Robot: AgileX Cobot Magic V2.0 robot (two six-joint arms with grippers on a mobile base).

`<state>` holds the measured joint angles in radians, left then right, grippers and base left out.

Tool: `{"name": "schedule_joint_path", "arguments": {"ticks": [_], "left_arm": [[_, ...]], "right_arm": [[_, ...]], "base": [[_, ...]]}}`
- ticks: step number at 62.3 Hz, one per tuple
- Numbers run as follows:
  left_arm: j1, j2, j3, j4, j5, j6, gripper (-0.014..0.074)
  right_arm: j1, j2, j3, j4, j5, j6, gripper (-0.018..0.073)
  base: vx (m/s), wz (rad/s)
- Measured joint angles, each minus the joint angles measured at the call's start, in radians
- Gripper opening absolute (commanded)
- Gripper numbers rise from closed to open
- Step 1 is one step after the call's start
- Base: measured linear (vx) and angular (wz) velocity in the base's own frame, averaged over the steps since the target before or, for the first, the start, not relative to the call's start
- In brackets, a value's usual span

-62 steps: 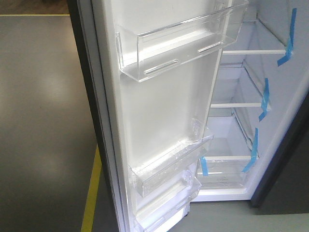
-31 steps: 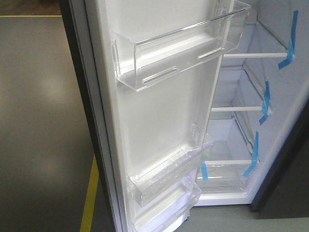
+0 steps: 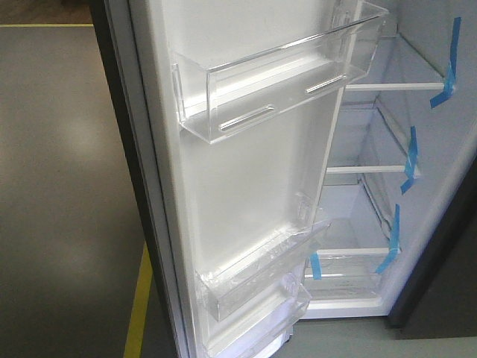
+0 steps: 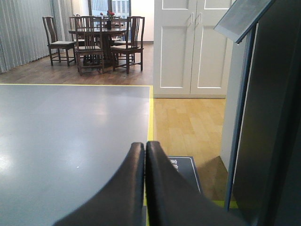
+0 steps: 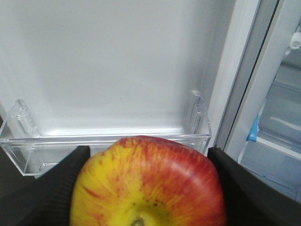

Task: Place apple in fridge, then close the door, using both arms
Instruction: 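Move the right gripper with the apple over the upper door bin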

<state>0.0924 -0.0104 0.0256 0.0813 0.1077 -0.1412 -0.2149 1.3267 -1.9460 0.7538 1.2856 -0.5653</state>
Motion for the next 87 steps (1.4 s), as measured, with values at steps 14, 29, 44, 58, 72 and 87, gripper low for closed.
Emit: {"name": "schedule_joint_path", "arguments": {"ticks": [14,29,44,58,72,87], "left_arm": [[0.000,0.000,0.000,0.000,0.000,0.000,-0.0006],[0.000,0.000,0.000,0.000,0.000,0.000,-0.0006],[0.000,0.000,0.000,0.000,0.000,0.000,-0.0006],[0.000,0.000,0.000,0.000,0.000,0.000,-0.0006],[0.000,0.000,0.000,0.000,0.000,0.000,-0.0006],[0.000,0.000,0.000,0.000,0.000,0.000,-0.0006]], "right_arm": [[0.000,0.000,0.000,0.000,0.000,0.000,0.0055],[0.000,0.000,0.000,0.000,0.000,0.000,0.0055],[0.000,0.000,0.000,0.000,0.000,0.000,0.0055],[0.000,0.000,0.000,0.000,0.000,0.000,0.0055],[0.000,0.000,0.000,0.000,0.000,-0.002,0.0056],[0.000,0.000,0.000,0.000,0.000,-0.002,0.0056]], "base": [[0.00,0.00],[0.00,0.00],[0.00,0.00],[0.00,0.00],[0.00,0.00],[0.00,0.00]]}}
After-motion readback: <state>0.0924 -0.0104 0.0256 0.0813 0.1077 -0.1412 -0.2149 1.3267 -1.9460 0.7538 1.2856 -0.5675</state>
